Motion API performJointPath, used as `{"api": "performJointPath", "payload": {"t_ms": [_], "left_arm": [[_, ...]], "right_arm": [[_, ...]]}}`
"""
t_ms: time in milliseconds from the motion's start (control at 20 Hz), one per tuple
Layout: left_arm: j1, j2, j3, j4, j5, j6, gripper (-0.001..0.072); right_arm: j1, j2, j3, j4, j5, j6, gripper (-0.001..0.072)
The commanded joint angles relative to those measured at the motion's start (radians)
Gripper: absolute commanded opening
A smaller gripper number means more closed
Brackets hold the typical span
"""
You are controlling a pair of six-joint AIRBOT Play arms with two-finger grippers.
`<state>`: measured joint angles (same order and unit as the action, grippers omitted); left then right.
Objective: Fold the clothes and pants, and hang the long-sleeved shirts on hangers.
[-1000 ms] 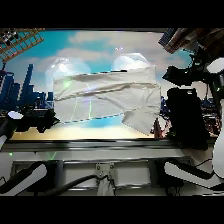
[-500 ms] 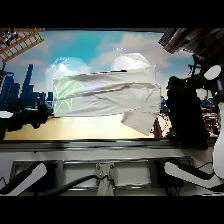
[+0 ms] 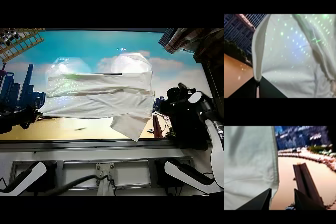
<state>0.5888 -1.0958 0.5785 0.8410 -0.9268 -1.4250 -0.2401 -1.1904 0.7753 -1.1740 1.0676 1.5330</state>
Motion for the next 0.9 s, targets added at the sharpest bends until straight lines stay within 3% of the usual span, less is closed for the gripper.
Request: {"api": "performJointPath", "payload": {"t_ms": [0,400,550,850], "left_arm": [[0.007,-0.005,0.001,0.004,0.003,0.005,0.0003],[0.007,-0.005,0.001,0.004,0.004,0.005,0.0003],[0.007,-0.005,0.001,0.004,0.003,0.005,0.0003],[0.007,-0.005,0.001,0.004,0.003,0.005,0.0003]], "right_arm": [[-0.001,0.003,-0.116,0.105,-0.094,-0.032,0.0365],[0.000,0.003,-0.186,0.176,-0.116,-0.066,0.0369],[0.002,0.003,-0.208,0.241,-0.140,-0.124,0.0369],[0.151,0.003,-0.211,0.316,-0.256,-0.133,0.0358]]}}
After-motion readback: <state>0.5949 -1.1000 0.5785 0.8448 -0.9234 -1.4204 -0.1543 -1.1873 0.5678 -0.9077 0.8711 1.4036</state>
